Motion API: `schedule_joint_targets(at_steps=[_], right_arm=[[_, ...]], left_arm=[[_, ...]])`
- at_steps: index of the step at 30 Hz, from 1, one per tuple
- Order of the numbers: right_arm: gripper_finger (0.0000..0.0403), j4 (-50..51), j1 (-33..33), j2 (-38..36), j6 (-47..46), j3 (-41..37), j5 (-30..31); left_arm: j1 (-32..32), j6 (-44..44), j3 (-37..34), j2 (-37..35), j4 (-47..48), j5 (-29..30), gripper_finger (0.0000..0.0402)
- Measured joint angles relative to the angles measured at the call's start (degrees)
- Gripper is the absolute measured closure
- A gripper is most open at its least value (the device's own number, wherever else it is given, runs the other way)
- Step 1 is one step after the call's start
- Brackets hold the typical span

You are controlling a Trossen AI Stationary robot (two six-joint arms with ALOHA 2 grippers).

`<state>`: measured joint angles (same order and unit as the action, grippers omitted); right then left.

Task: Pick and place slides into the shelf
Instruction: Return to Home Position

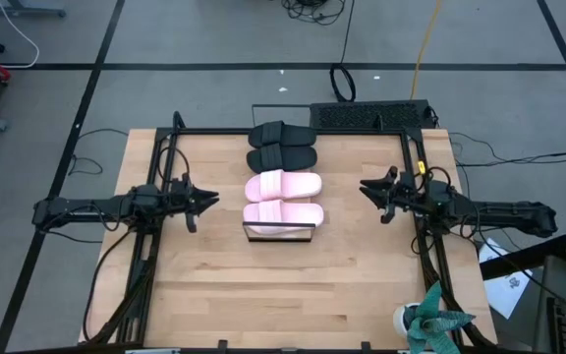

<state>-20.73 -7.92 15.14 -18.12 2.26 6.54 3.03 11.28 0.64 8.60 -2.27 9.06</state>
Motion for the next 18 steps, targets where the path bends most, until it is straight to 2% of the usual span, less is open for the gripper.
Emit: schedule_joint_targets(at_steps=[3,18], right_arm=[[0.0296,-0.43,0.0,0.0,0.63,-0.02,2.7],[0.0296,-0.4,-0.02,0.02,0.65,-0.02,2.41]], left_arm=[[0.02,1.93,0.0,0.02,-0.04,-0.05,0.0323],[0.01,2.96,-0.02,0.04,-0.89,-0.02,0.0323]])
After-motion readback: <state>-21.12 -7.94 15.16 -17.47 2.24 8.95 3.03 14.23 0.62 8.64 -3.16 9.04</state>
